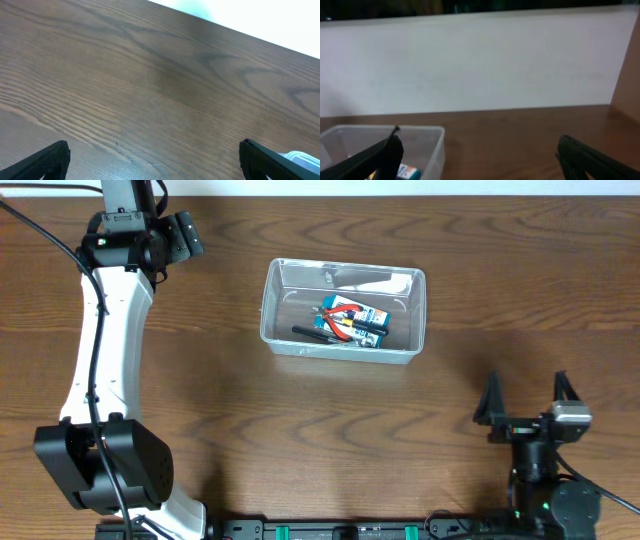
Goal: Pack container
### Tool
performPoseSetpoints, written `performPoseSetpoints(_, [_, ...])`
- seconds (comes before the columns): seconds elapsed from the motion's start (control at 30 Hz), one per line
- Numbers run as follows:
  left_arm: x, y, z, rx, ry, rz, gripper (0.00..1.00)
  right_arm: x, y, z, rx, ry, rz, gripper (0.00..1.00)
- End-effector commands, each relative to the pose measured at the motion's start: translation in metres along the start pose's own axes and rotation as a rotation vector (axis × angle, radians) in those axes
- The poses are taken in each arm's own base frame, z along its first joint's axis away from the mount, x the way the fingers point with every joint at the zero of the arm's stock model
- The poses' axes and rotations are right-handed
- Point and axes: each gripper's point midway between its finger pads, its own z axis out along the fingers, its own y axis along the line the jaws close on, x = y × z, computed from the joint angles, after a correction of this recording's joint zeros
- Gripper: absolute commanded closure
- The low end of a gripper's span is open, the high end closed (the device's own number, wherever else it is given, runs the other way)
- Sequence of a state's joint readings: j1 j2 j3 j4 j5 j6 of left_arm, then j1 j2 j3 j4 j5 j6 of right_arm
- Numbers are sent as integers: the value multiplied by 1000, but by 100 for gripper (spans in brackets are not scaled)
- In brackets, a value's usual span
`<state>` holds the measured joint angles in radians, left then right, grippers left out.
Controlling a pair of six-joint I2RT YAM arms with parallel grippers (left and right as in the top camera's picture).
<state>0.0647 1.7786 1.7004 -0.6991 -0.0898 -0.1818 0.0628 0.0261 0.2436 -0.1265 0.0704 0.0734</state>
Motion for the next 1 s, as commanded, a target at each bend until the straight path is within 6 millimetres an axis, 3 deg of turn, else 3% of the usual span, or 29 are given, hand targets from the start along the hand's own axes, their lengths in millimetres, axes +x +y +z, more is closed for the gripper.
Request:
performPoseSetpoints(0.0, [0,3,5,-19,4,12,2,17,1,3,-15,7,26,1])
performPoseSetpoints(0.5, [0,3,5,-19,4,13,2,73,1,11,-27,94,8,1])
performPoseSetpoints(0.97, [0,3,5,-19,4,13,2,80,0,12,-32,89,-102,1])
